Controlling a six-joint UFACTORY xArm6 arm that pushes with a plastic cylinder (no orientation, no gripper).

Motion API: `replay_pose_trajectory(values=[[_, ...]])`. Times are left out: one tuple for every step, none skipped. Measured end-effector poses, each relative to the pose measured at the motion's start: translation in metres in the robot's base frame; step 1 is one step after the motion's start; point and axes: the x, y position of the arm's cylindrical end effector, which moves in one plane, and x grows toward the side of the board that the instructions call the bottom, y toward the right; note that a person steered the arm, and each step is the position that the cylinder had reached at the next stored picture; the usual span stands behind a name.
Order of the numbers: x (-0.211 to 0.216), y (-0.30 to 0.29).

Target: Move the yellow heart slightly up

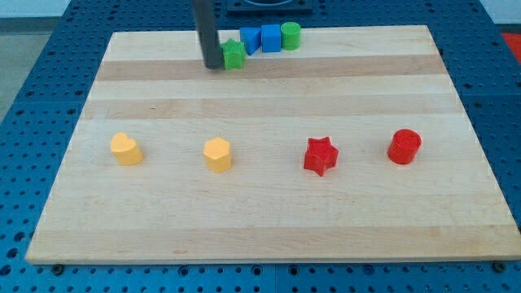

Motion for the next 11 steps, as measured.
replay_pose_trajectory(values=[[0.0, 0.031], [0.028, 0.03], [0.057, -0.03], [0.057, -0.127], [0.096, -0.2], [0.158, -0.223], [0.204, -0.219], [0.225, -0.182], [0.207, -0.123], [0.172, -0.056], [0.162, -0.02]])
